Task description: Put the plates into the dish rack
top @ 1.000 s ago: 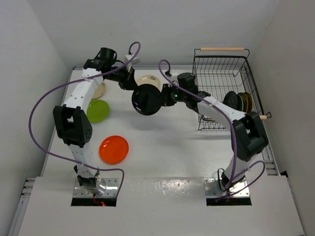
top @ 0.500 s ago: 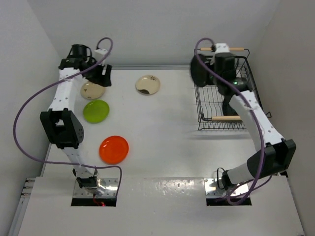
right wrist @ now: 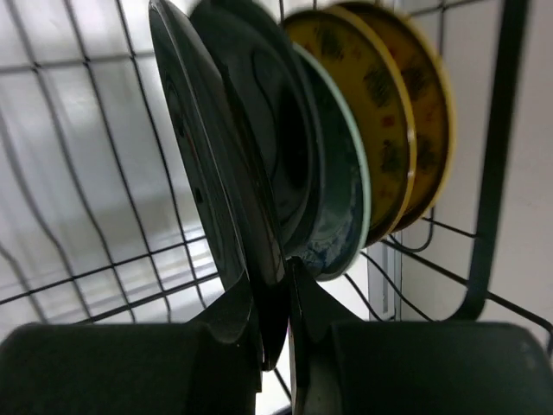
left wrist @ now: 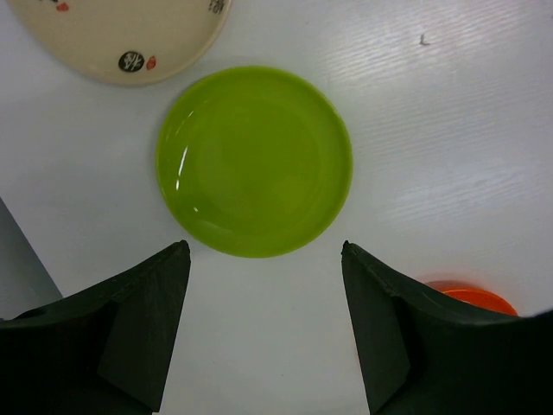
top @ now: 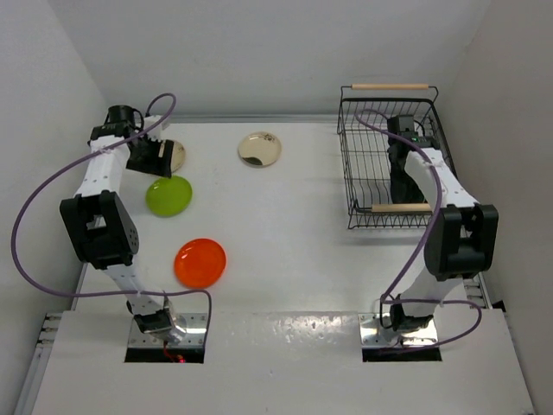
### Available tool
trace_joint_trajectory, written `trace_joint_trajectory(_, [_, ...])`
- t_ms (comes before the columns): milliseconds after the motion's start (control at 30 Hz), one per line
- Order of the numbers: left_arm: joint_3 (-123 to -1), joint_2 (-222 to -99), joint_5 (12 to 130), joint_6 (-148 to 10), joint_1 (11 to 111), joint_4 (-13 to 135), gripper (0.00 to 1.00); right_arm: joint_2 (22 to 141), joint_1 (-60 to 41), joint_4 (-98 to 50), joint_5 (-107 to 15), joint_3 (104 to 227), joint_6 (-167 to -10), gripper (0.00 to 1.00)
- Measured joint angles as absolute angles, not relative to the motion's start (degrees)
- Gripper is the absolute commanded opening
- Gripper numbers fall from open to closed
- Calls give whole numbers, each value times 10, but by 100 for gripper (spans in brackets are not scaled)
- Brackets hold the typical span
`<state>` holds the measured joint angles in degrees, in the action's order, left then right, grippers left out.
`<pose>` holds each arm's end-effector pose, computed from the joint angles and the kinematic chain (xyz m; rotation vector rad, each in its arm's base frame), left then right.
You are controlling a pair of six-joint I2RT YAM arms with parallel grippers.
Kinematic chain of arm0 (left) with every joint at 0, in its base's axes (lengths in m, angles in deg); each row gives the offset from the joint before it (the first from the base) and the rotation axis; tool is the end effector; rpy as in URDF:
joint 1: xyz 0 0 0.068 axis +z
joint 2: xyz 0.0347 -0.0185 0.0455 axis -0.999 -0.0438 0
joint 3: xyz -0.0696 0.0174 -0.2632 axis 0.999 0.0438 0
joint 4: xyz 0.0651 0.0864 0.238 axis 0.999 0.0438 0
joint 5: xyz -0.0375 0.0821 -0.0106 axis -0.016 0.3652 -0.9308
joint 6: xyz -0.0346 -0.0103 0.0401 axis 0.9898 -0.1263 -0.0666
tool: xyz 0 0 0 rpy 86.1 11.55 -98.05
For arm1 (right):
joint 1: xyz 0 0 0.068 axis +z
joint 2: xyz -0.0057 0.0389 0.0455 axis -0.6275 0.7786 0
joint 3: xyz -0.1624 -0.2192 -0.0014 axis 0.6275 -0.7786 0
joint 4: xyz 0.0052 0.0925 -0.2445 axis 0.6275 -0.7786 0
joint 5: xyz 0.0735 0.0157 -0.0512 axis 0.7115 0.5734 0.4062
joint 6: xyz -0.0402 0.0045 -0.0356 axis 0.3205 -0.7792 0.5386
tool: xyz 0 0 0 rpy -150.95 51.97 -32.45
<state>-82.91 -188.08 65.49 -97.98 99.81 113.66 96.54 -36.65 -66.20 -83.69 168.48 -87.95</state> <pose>0.3756 0.0732 0.2952 0.2008 2.5705 -0.1299 0.3528 -0.0041 0.2681 0.2608 2.5166 -0.6222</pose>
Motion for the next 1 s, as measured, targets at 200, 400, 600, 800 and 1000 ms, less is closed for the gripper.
trace_joint_trajectory(200, [-803, -1881, 668, -985, 1037, 1135, 76, 989, -375, -658, -836, 1662, -880, 0])
trace_joint_trajectory(400, [-801, -1878, 668, -989, 1053, 1134, 76, 990, -373, -639, -833, 1640, -882, 1])
trace_joint_trajectory(600, [-800, -1872, 666, -996, 1056, 1132, 76, 1014, -373, -625, -825, 1629, -885, 32])
trace_joint_trajectory(800, [-774, -1870, 668, -1008, 1061, 1129, 76, 1023, -376, -624, -821, 1630, -886, 60])
trace_joint_trajectory(1000, [-746, -1870, 677, -1017, 1067, 1132, 76, 1013, -373, -644, -813, 1671, -879, 84])
